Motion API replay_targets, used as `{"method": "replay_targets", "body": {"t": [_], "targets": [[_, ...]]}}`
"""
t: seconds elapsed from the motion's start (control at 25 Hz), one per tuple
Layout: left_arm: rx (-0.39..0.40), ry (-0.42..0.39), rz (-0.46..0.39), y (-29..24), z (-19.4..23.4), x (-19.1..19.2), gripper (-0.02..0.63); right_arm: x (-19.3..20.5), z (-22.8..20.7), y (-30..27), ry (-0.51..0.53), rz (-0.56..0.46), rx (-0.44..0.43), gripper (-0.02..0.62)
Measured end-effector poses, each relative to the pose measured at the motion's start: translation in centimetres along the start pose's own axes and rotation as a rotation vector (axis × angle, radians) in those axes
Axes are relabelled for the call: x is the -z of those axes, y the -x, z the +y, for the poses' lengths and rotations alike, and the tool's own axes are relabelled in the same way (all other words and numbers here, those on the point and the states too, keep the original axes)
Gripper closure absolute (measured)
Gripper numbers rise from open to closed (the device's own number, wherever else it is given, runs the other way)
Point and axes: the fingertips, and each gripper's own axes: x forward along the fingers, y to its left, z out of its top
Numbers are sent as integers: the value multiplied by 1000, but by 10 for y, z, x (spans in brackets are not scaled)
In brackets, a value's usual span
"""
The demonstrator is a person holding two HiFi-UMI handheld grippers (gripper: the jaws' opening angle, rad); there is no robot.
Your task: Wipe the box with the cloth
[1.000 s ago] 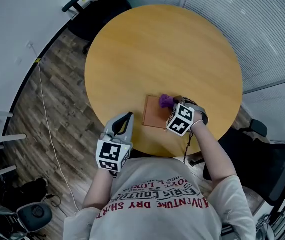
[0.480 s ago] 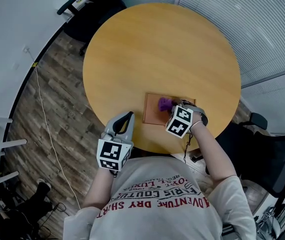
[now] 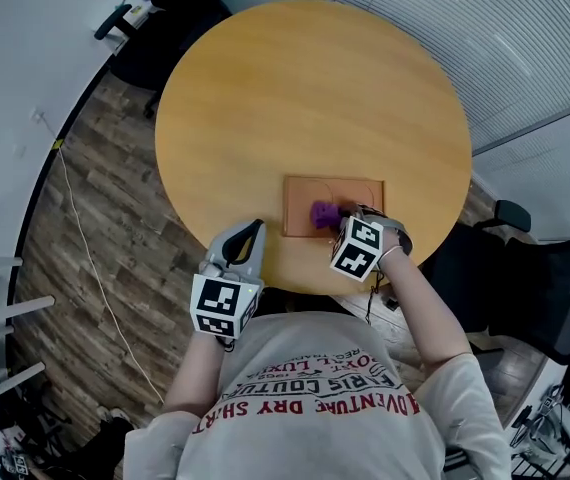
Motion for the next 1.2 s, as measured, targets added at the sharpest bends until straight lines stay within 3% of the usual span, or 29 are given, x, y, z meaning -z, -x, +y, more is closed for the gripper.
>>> {"method": "replay_targets", "body": {"t": [0.32,0.52,0.6,0.8,1.0,1.2], "targets": [[40,-10,10,2,-17,8,597,9,33,7,-51,-19,-27,520],[46,-9,17,4,-27,12,597,10,71,17,-57,-65,-170,521],[50,-15,16,2,-32,11,597,13,78,22,-72,-84,-185,522],[64,-40,0,-10,-50,-1,597,29,57,37,-72,-92,-110,522],[57,-50,-10,-25,-68,-8,598,39,8,58,-55,-143,43,522],[18,-47,-31,-36,-77,-14,597,47,-29,63,-13,-154,105,522]]}}
